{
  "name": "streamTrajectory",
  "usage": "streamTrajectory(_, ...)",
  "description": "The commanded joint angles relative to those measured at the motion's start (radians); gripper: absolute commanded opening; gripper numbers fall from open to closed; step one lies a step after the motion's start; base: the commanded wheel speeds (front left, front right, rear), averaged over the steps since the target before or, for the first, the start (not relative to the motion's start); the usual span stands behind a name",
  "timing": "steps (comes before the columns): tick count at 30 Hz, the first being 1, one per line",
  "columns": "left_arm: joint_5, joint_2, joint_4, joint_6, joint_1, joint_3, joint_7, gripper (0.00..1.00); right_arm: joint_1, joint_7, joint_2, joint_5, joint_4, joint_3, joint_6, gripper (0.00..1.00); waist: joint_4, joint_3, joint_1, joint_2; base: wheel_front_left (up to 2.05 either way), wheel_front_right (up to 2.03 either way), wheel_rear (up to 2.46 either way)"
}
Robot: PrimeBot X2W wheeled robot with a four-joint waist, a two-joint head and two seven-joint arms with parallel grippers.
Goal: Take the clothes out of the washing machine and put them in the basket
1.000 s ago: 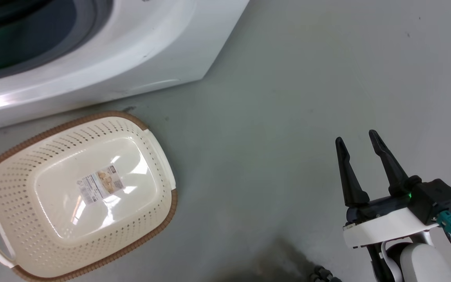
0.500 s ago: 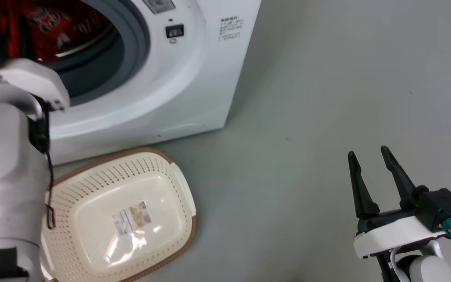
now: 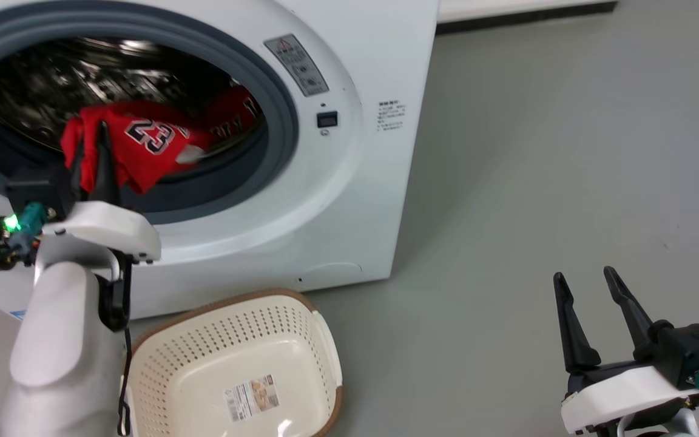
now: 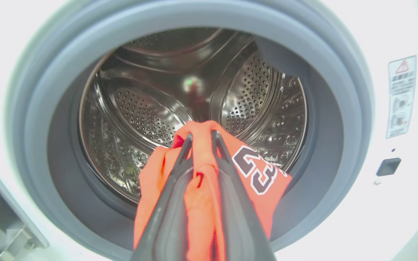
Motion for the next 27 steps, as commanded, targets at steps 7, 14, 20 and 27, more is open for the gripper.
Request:
streamTrajectory(7, 0.02, -0.047, -0.185, -0.003, 0.163, 0.004, -0.004, 0.0, 0.049, 0.024, 0.002, -0.002, -0.035, -0.014, 0.0, 1.0, 0.05, -0.104, 0.0003, 0.0, 0.0, 0.0, 0.0)
streamTrajectory(14, 0.011, -0.099, -0.354, 0.012, 0.363, -0.02, 0.002, 0.0, 0.082, 0.04, 0.002, 0.007, -0.065, -0.021, 0.0, 1.0, 0.065, -0.121, 0.0003, 0.0, 0.0, 0.0, 0.0)
streamTrajectory(20, -0.008, -0.14, -0.409, 0.029, 0.533, -0.04, 0.012, 0.0, 0.088, 0.048, 0.002, 0.007, -0.083, -0.017, 0.0, 1.0, 0.077, -0.088, 0.0003, 0.0, 0.0, 0.0, 0.0)
streamTrajectory(27, -0.043, -0.189, -0.362, 0.056, 0.577, -0.072, 0.0, 0.0, 0.033, 0.046, 0.002, 0.0, -0.102, -0.011, 0.0, 1.0, 0.092, 0.063, 0.0003, 0.0, 0.0, 0.0, 0.0)
